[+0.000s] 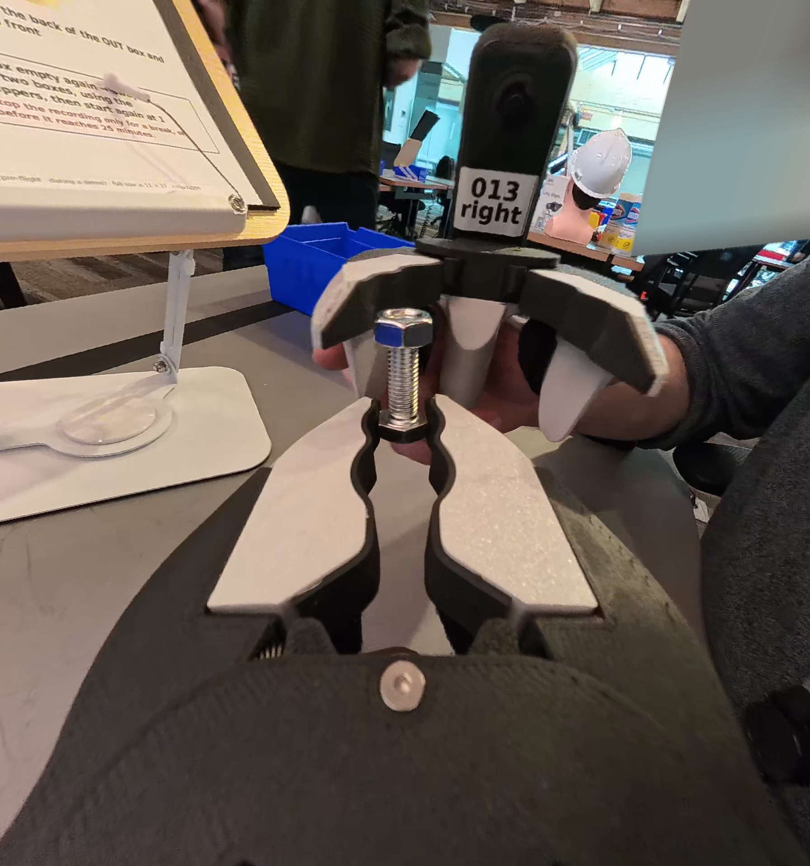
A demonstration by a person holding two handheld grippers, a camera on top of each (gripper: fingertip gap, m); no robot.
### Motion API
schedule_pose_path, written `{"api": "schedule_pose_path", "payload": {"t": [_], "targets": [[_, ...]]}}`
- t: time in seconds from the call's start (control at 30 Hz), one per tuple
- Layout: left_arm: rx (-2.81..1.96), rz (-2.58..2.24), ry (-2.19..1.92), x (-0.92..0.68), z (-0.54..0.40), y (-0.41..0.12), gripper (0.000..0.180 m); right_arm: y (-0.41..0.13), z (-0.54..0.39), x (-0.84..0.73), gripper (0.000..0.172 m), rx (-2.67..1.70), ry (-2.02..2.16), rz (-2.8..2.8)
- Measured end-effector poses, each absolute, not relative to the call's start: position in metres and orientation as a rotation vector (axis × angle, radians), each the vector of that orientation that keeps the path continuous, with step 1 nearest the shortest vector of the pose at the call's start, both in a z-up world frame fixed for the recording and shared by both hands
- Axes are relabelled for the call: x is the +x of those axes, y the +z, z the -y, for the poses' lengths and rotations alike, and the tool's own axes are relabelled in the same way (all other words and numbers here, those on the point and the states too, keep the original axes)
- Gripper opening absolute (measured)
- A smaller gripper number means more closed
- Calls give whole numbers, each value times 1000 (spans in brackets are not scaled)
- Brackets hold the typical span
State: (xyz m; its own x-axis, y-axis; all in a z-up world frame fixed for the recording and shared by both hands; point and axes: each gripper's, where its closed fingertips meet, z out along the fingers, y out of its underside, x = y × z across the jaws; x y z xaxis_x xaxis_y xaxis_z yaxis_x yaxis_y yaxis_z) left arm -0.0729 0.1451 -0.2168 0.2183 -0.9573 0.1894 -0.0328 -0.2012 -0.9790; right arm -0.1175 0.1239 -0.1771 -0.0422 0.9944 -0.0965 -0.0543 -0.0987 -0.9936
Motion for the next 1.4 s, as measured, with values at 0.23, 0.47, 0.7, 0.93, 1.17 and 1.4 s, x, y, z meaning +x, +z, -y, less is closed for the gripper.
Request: {"api": "schedule_pose_path", "payload": {"t": [0.23,0.47,0.7,0.93,1.17,1.4], "targets": [[-1506,-943,-1150,-83,-156,-218,18,-173,-110,-95,43,-1145,1362,1178],[-1490,-997,-1158,-73,-146,-219,18,-179,-128,-107,79,-1224,1321,1138],[-1499,-961,-1156,-79,-153,-218,18,-178,-123,-111,81,-1215,1338,1143],[-1501,-947,-1175,-82,-155,-218,18,-178,-132,-100,77,-1232,1315,1106],[-1506,-960,-1156,-79,-153,-217,18,-181,-124,-121,86,-1225,1347,1167],[-1504,-964,-1132,-83,-157,-215,18,-179,-133,-101,80,-1256,1351,1118]]}}
